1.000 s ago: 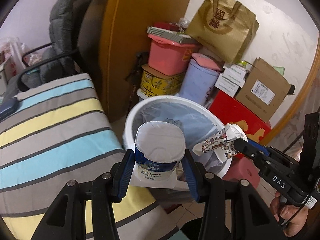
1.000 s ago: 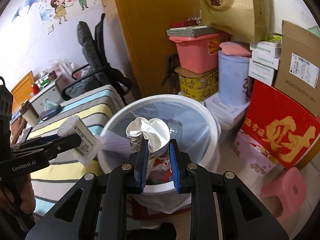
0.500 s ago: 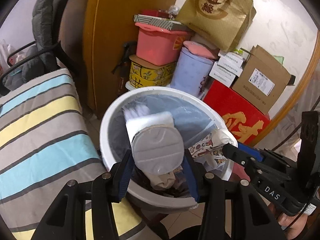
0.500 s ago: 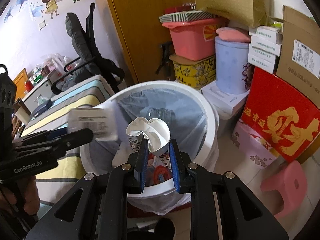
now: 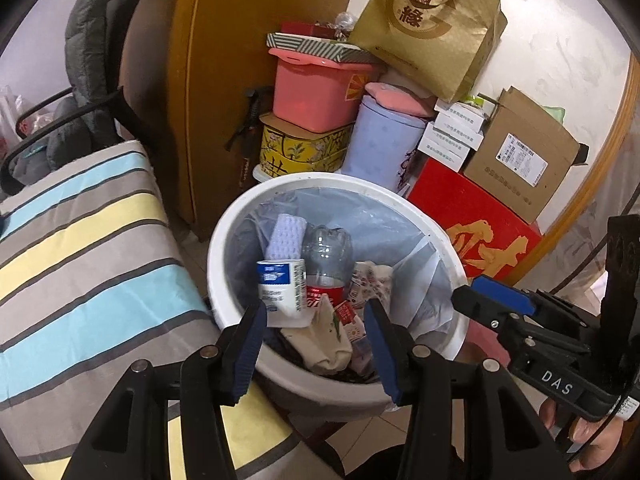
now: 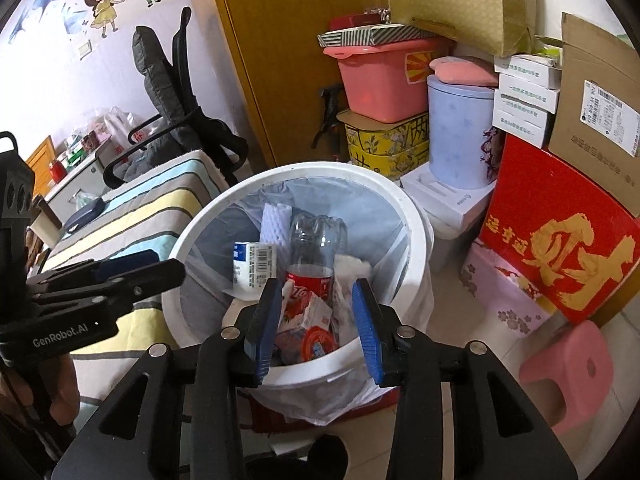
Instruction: Collect trash
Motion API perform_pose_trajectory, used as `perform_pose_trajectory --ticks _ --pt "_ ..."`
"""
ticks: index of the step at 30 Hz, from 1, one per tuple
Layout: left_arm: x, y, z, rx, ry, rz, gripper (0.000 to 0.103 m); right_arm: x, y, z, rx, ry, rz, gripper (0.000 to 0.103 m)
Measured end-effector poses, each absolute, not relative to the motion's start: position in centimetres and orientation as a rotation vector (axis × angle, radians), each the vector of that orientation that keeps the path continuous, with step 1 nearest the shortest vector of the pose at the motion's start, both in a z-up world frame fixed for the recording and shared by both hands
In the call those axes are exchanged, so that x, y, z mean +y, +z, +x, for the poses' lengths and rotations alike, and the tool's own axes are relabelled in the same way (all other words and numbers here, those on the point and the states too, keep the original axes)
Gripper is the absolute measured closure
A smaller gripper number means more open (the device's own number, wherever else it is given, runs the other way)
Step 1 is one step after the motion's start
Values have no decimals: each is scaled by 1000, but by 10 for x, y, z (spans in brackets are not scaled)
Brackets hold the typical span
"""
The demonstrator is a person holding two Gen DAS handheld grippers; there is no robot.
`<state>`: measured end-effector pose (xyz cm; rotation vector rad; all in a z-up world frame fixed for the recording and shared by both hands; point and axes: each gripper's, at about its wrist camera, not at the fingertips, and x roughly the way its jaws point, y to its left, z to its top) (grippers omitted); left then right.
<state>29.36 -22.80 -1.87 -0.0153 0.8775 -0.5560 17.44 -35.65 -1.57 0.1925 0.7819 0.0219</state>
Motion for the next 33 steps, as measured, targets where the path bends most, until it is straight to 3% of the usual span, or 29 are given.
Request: perform_pose_trajectory --ticks 33 --pt "-106 20 171 758 -312 -65 53 -269 16 112 709 214 99 64"
